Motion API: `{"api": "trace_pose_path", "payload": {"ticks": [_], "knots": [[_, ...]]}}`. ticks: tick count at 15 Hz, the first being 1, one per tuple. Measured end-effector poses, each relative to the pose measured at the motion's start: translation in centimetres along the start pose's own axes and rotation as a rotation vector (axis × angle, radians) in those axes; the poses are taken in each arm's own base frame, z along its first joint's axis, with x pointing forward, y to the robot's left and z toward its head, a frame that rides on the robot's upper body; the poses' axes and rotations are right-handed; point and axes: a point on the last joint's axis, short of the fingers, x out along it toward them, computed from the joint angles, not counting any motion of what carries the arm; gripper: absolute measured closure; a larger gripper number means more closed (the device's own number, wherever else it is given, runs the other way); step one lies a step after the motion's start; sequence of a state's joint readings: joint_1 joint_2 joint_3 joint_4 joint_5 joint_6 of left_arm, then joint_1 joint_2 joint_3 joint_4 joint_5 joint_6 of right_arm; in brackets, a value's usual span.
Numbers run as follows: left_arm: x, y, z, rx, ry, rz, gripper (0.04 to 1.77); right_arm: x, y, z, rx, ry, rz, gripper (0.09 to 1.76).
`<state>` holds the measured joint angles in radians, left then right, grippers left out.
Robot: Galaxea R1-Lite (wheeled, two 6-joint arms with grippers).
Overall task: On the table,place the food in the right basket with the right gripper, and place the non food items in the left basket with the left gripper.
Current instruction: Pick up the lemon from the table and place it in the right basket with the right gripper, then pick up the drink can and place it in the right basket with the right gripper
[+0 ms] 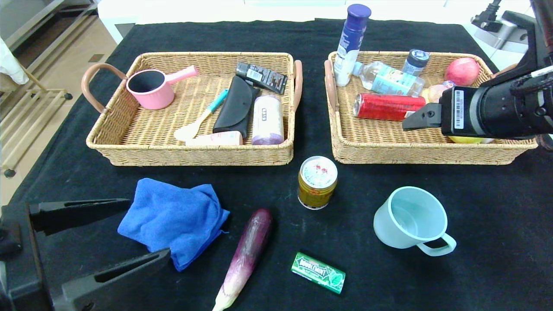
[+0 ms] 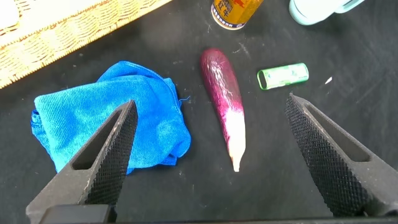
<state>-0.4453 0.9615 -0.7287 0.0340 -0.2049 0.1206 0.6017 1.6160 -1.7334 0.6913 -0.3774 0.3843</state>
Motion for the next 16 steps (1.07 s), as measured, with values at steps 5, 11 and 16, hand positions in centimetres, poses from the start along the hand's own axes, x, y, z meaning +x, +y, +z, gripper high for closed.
{"api": "trace_pose_path", "payload": {"ticks": [5, 11, 16], "knots": [[-0.1, 0.0, 0.1, 0.001, -0.004, 0.017, 0.09, -0.6, 4.6, -2.3, -0.096, 0.063, 0.135, 0.16], [-0.3, 0.0, 0.2, 0.003, -0.009, 0.031, 0.09, 1.3, 8.9, -4.5, -0.193, 0.102, 0.146, 0.15], [-0.9, -0.1, 0.5, 0.009, -0.038, 0.035, 0.09, 2.2, 11.2, -5.2, -0.219, 0.086, 0.133, 0.15]]}}
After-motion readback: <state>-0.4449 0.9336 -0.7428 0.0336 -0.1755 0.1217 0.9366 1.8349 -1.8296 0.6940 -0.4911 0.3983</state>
